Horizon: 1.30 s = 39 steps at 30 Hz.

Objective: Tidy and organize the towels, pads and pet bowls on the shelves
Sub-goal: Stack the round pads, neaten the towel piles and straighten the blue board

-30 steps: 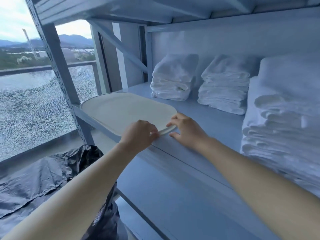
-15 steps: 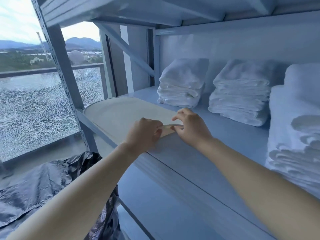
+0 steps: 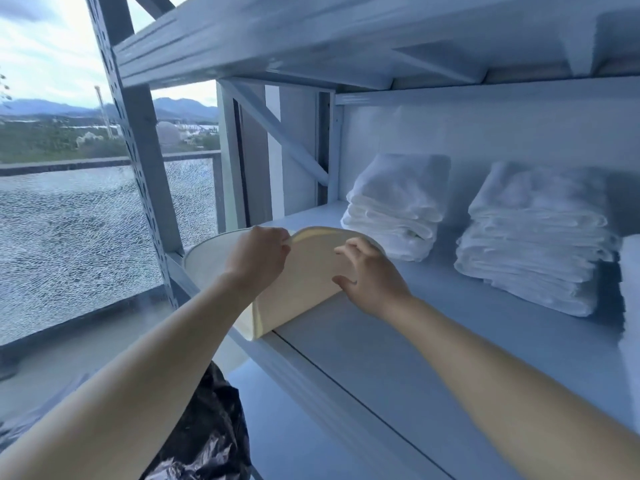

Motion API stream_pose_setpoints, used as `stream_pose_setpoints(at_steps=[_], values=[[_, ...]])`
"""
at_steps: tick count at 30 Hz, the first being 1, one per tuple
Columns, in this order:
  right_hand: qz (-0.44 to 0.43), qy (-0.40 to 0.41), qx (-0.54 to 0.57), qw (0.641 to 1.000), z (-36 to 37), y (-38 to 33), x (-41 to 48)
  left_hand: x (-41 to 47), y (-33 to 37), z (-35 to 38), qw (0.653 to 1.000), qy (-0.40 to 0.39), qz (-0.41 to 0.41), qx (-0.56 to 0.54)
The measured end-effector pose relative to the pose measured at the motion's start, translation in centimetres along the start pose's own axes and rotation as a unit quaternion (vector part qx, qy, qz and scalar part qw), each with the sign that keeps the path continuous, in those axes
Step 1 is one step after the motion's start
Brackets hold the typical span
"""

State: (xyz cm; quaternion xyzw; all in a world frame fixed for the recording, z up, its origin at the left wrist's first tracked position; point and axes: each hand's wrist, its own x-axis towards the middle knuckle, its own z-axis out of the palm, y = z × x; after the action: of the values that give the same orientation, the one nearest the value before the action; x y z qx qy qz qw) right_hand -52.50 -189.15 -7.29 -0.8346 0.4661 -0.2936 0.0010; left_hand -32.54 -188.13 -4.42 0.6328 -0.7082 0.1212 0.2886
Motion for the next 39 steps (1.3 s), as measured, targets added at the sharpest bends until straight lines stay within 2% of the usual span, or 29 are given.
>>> stream_pose_setpoints(at_steps=[16,30,33,36,39], values=[[-0.029,-0.015,0.036,0.999,7.3,-0.4,7.9,5.2,-12.8,3.5,0.989,-0.045,-0.072,0.118],[-0.054,-0.018,0.088,0.995,10.1,0.1,11.1,8.2,-17.4,7.3,0.99,-0.034,-0.069,0.122],[-0.072,-0.019,0.081,0.994,10.0,0.2,11.1,8.7,-18.2,7.9,0.986,-0.054,-0.1,0.12],[-0.072,-0.031,0.078,0.994,9.9,0.6,10.8,8.9,-19.0,8.5,0.982,-0.085,-0.158,0.065],[-0.082,-0.046,0.067,0.993,9.4,0.9,10.4,9.1,-19.3,8.7,0.977,-0.11,-0.178,0.042]])
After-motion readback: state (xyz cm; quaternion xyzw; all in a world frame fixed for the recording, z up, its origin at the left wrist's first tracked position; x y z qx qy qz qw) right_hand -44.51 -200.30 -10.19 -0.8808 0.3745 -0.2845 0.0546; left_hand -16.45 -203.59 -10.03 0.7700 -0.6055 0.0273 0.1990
